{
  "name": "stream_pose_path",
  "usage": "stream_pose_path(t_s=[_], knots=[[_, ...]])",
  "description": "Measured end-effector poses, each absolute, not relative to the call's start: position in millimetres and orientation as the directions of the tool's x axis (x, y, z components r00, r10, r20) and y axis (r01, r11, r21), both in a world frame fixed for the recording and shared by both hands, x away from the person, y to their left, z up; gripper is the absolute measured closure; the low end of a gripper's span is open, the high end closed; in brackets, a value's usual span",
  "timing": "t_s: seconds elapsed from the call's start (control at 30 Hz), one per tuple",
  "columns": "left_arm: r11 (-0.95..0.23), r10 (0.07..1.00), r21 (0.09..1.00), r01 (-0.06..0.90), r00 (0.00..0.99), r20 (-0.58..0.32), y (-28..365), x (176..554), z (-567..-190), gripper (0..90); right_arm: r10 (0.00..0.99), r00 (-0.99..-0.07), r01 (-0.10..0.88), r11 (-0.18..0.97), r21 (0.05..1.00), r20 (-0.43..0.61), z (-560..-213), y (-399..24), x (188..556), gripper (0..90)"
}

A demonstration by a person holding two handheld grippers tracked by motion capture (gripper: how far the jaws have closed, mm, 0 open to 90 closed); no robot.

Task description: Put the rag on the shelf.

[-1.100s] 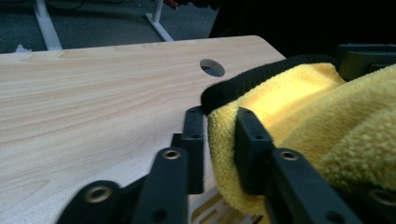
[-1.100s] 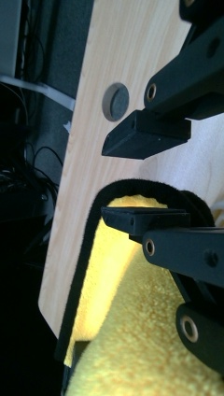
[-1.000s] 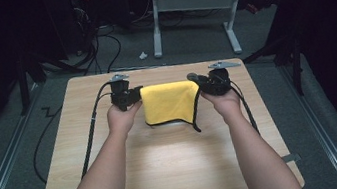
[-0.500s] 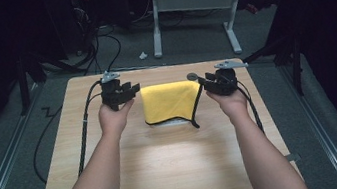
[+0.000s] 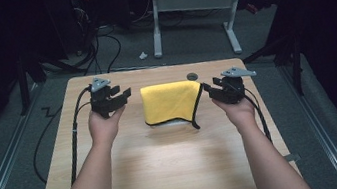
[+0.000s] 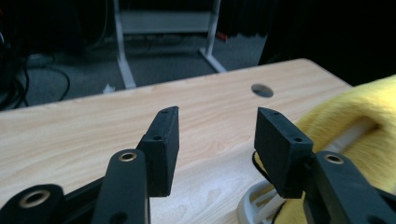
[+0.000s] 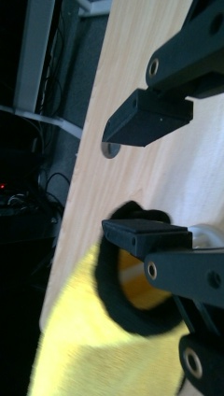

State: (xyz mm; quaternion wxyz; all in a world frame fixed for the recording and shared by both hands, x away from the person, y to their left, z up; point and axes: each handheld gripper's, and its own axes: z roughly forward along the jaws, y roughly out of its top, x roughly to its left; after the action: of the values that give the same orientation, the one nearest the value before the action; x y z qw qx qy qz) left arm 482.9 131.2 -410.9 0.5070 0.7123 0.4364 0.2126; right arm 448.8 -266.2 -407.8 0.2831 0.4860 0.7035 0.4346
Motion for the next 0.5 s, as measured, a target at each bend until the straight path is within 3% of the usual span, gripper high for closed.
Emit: stream_pose_path(t_s=[0.2, 0.5], knots=[[-0.103, 0.830, 0.919, 0.380, 0.542, -0.131, 141, 459, -418, 49.0, 0.928, -0.370, 0.376, 0.189, 0.907, -0.040, -410, -266, 422, 50.3], [-0.138, 0.812, 0.924, 0.357, 0.575, -0.100, 153, 413, -440, 46.5, 0.917, -0.390, 0.368, 0.240, 0.899, -0.085, -418, -262, 381, 48.1]])
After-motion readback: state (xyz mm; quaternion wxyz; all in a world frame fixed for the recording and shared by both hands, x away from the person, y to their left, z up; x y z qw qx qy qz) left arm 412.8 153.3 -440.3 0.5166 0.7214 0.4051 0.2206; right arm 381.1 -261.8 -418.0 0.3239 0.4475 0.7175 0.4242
